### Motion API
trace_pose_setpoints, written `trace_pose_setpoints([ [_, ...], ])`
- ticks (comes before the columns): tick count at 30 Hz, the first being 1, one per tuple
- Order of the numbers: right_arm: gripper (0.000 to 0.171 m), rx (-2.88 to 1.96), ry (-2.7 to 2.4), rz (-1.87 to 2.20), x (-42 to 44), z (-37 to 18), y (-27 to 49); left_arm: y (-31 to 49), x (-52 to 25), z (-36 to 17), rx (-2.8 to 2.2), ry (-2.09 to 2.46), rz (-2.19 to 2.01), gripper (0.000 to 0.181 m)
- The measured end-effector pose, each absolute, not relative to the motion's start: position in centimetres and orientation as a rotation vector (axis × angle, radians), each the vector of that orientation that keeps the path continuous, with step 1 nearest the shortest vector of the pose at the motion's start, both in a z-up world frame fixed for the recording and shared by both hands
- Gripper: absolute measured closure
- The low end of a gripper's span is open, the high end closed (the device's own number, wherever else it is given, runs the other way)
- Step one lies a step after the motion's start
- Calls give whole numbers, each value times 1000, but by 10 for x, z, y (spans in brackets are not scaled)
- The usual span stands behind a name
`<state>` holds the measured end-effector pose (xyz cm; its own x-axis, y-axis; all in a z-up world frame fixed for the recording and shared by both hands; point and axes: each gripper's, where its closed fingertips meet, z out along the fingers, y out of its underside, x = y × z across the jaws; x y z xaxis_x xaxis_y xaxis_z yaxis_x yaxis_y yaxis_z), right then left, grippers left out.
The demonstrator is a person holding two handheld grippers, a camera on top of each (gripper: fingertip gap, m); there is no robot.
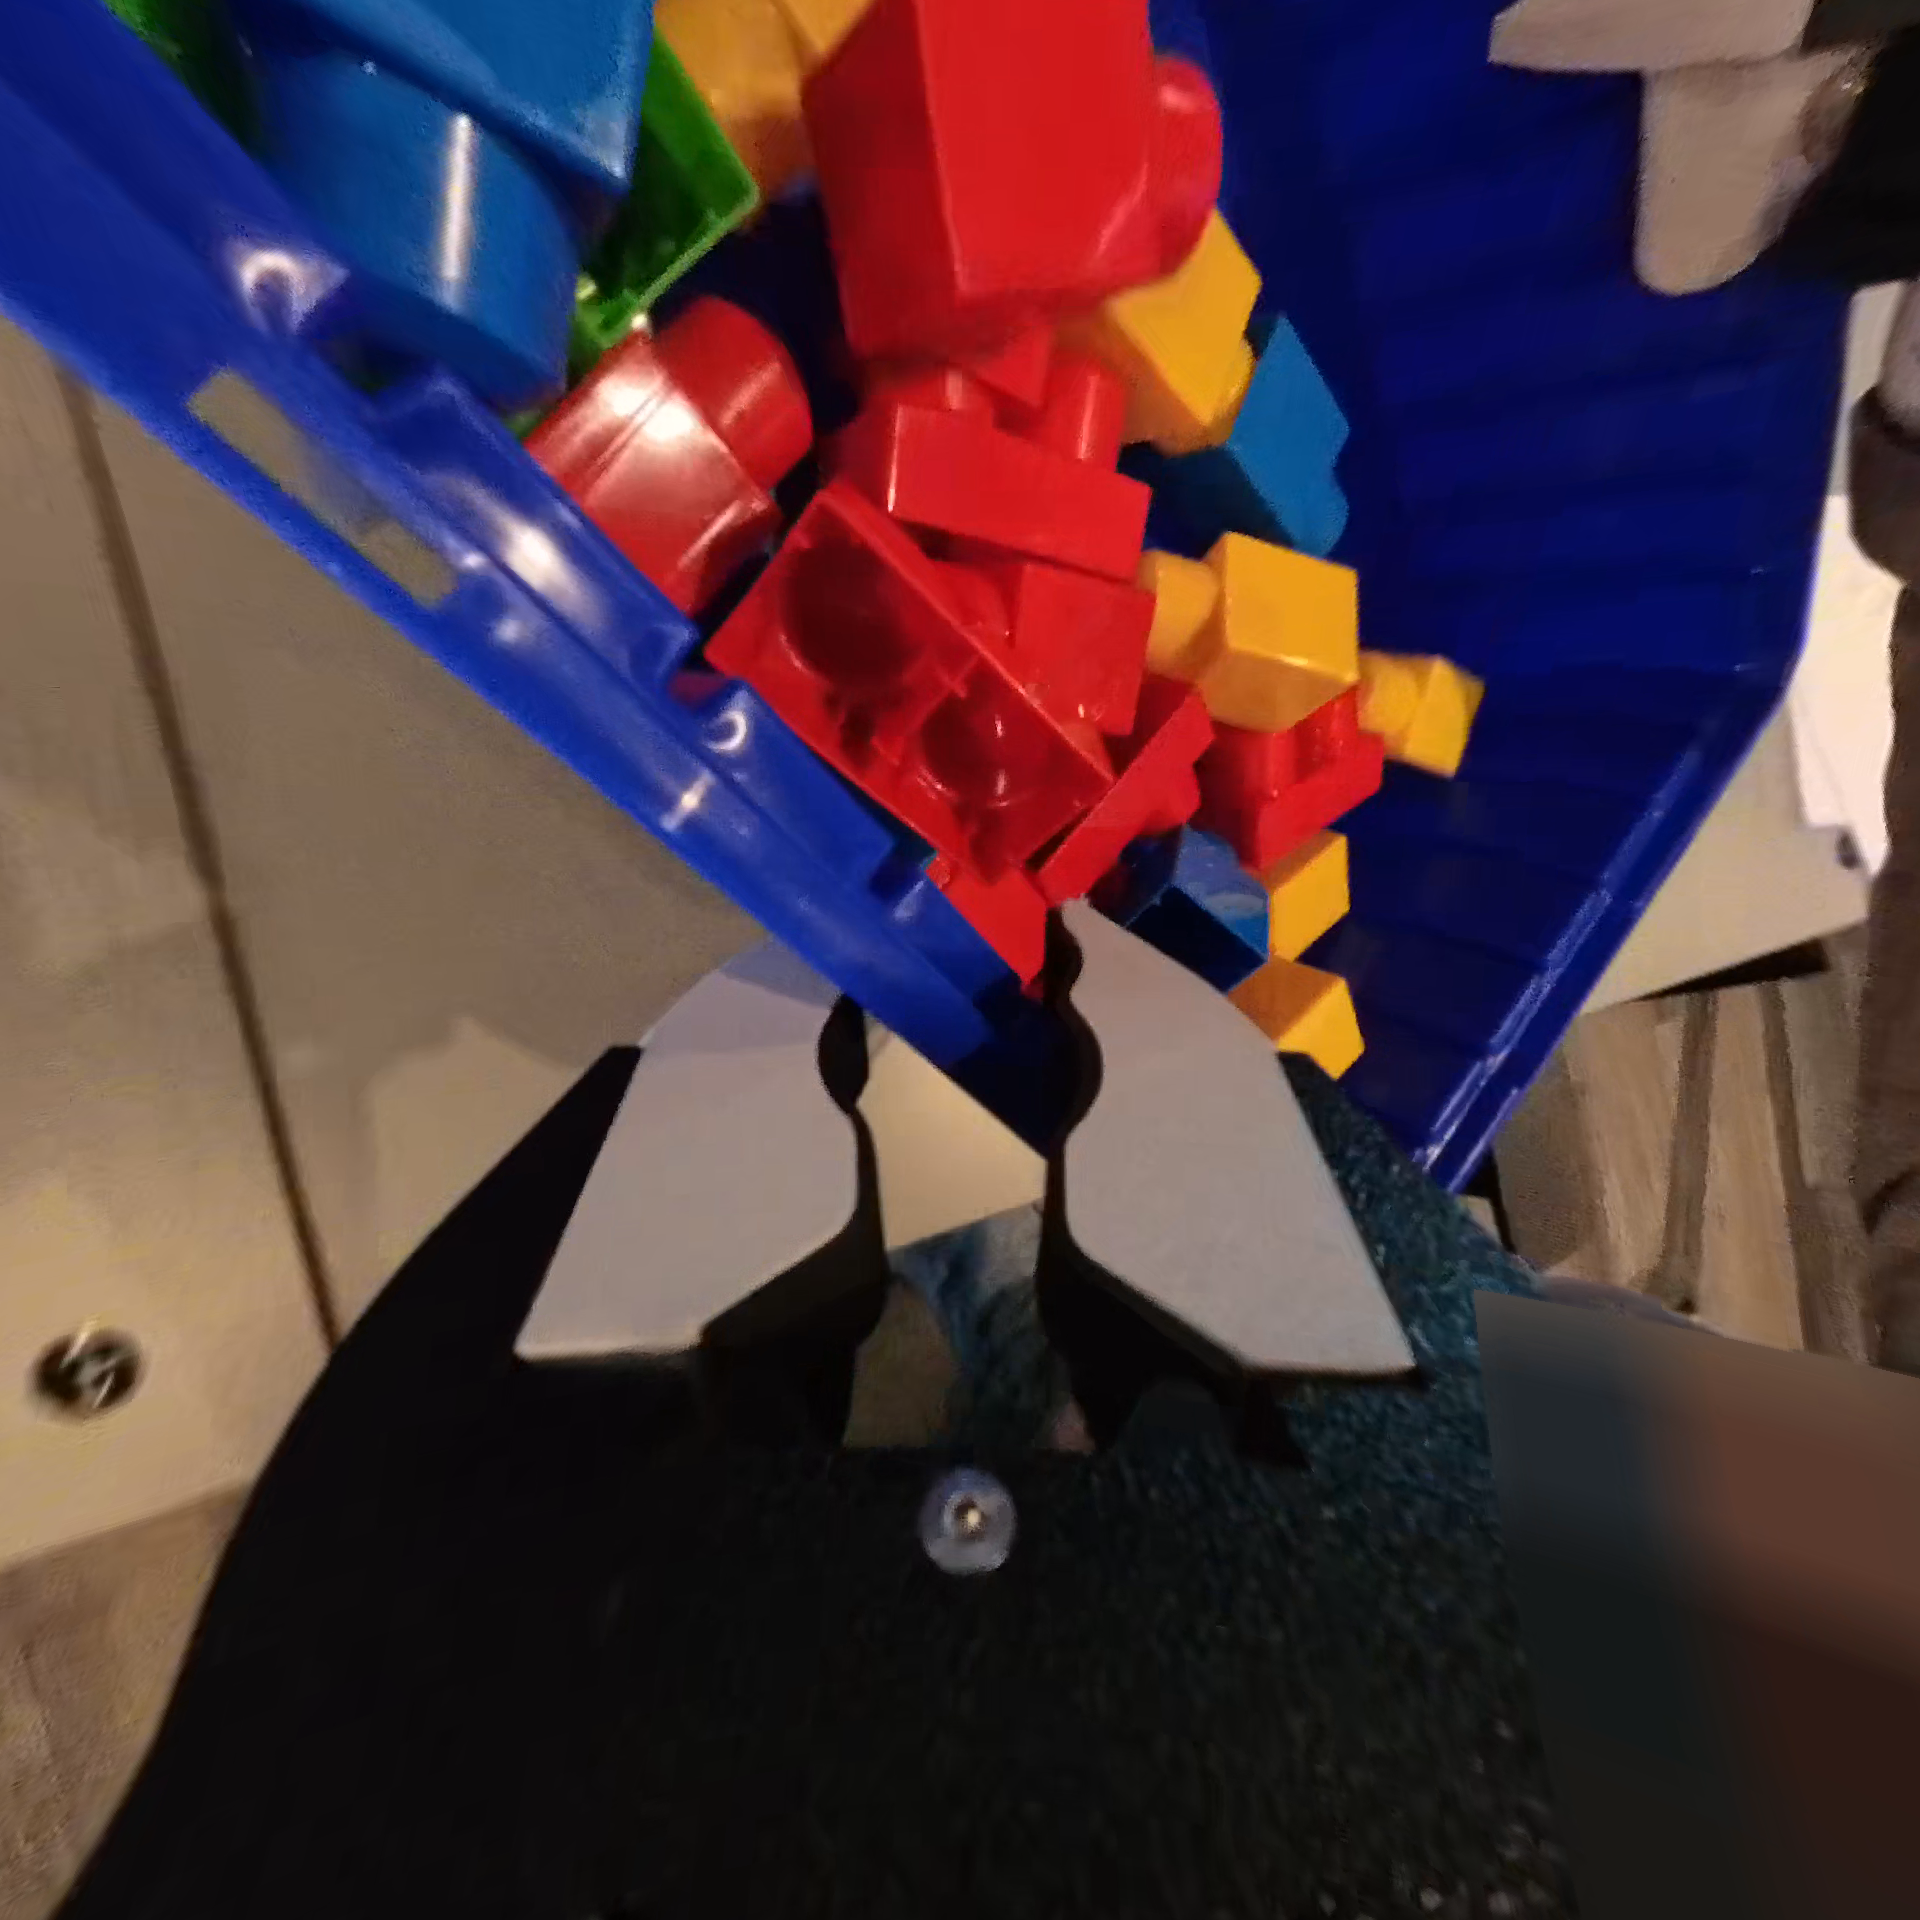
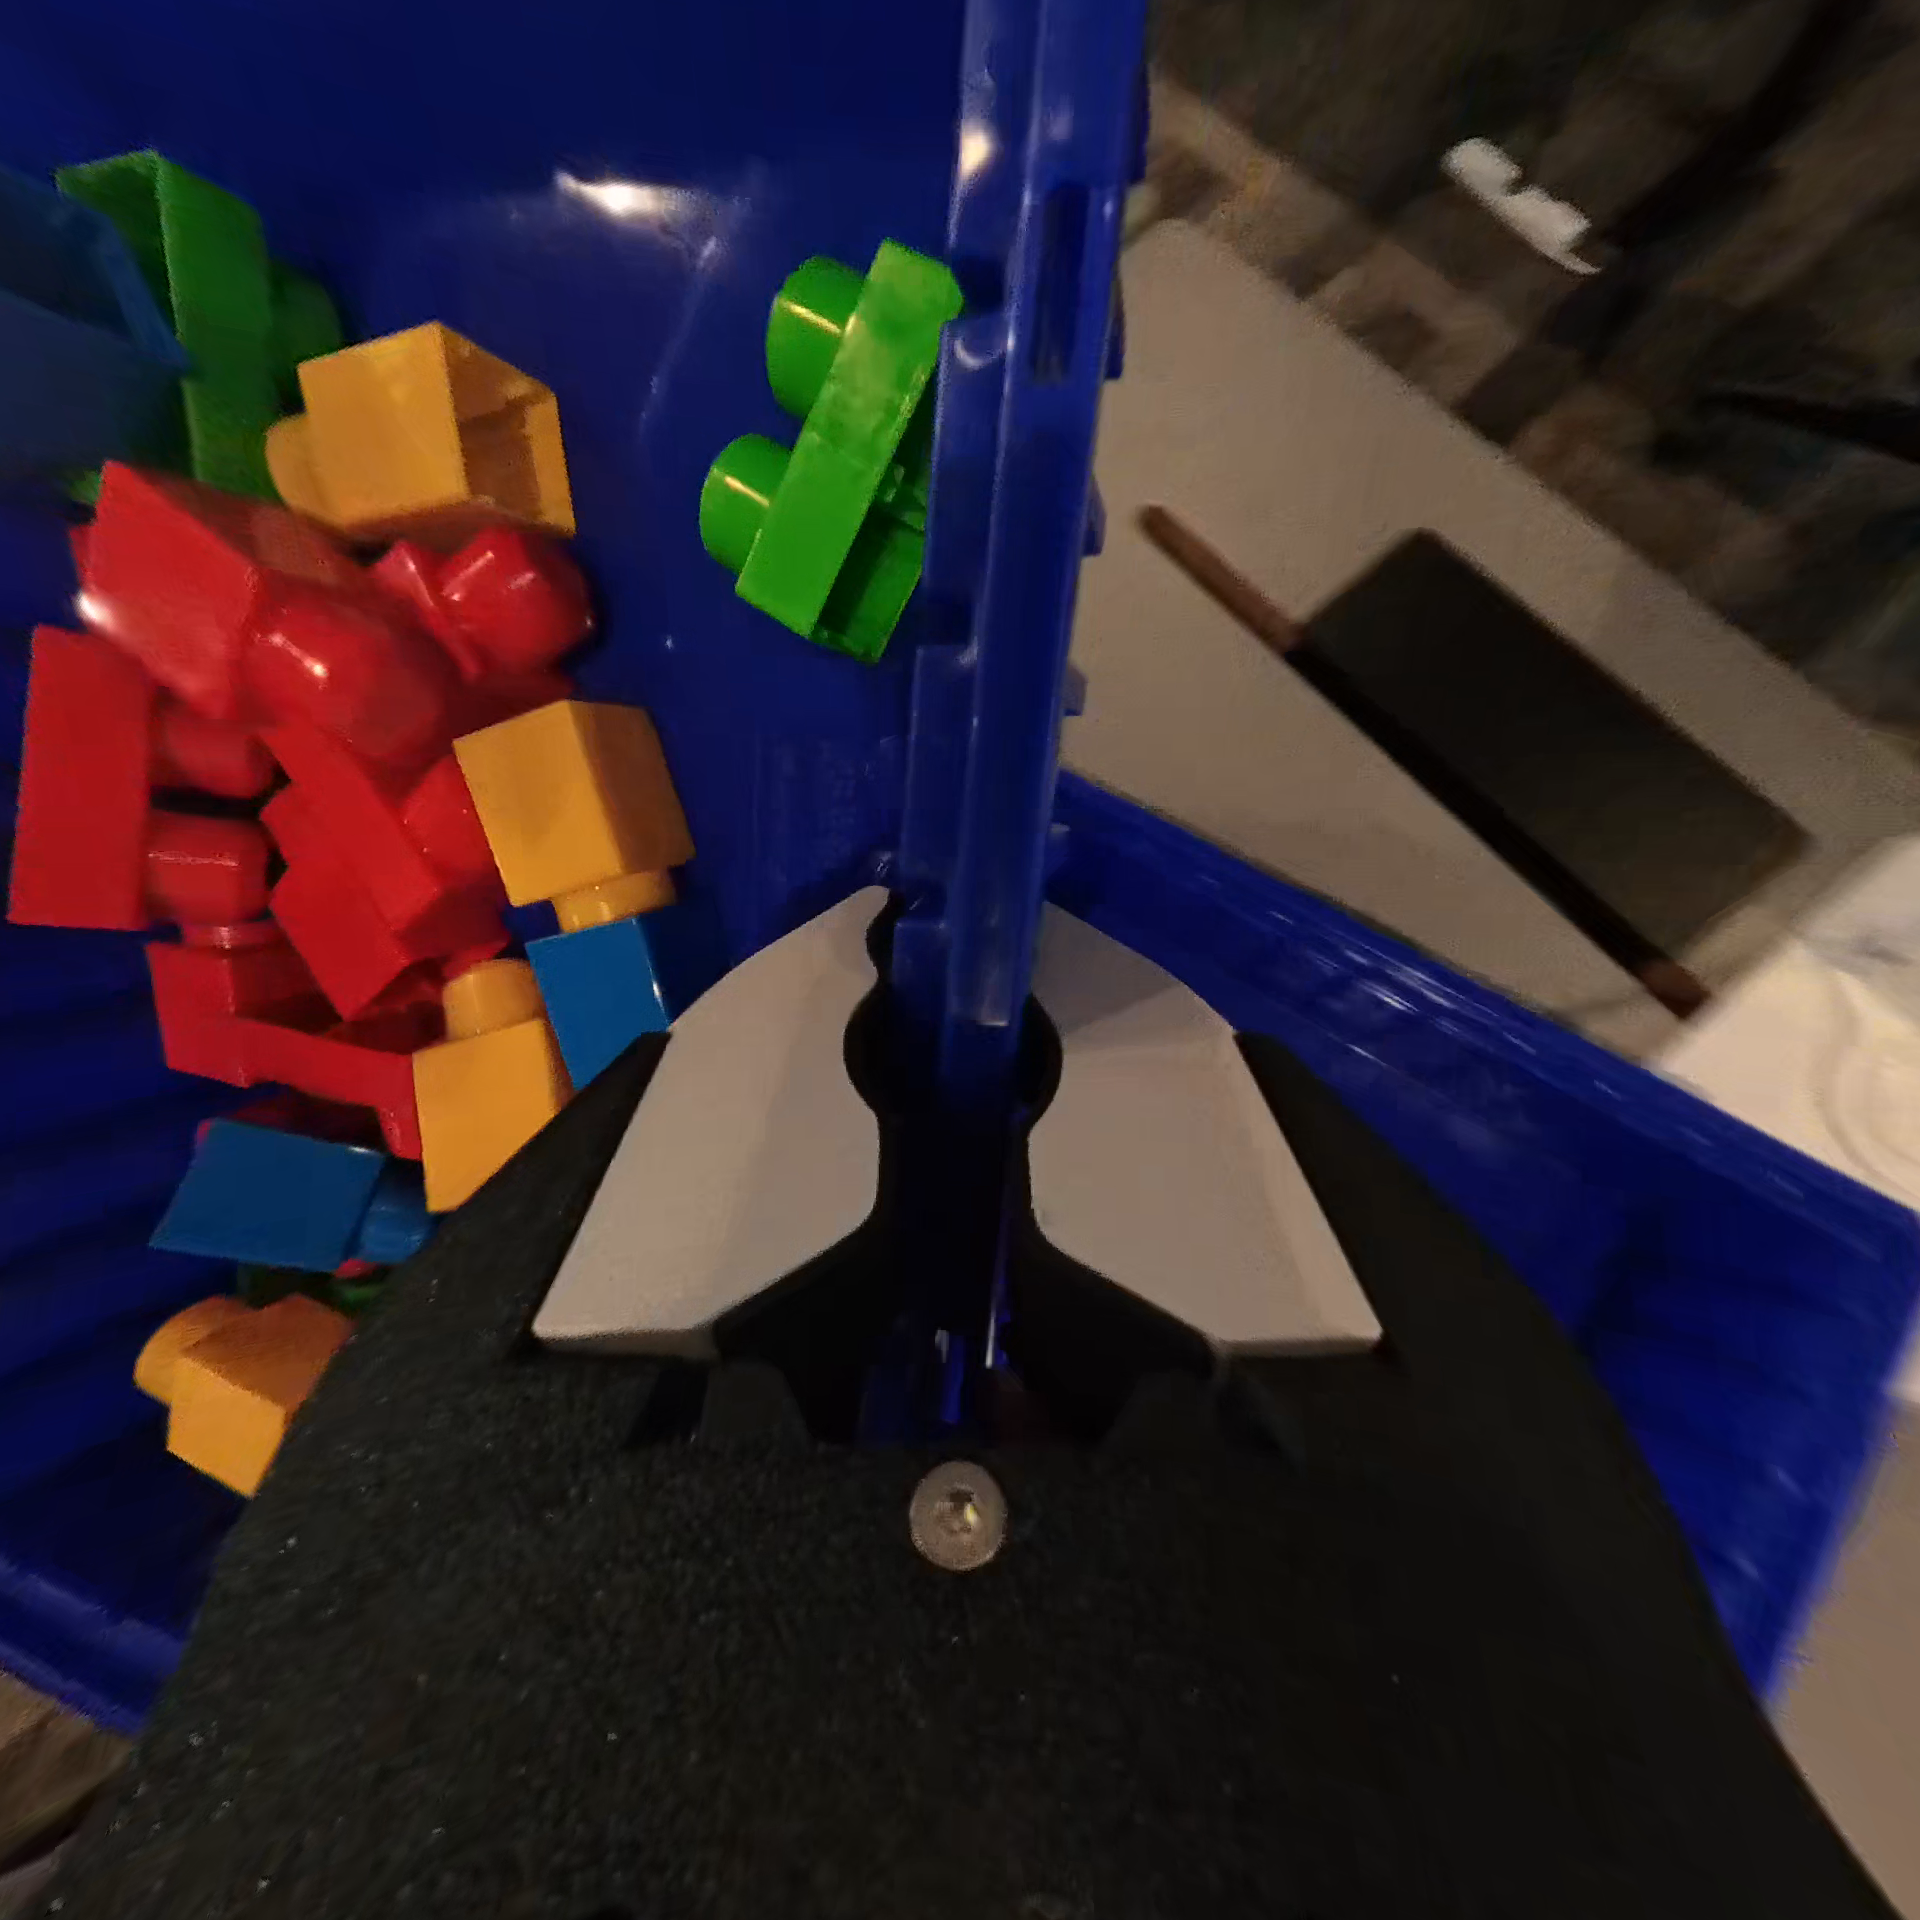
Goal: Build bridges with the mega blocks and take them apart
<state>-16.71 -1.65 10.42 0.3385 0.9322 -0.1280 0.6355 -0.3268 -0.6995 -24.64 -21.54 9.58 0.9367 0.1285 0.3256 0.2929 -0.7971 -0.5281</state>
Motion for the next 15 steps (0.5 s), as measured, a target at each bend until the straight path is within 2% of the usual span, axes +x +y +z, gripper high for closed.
trace_pose_setpoints([
  [7,154,-2089,-1600,789,-306,36,-110,-322,-353,42,-2521,-644,-370,153],
  [15,154,-2212,-1710,804,-357,-53,-164,-376,-412,-31,-2568,-886,-392,156],
])
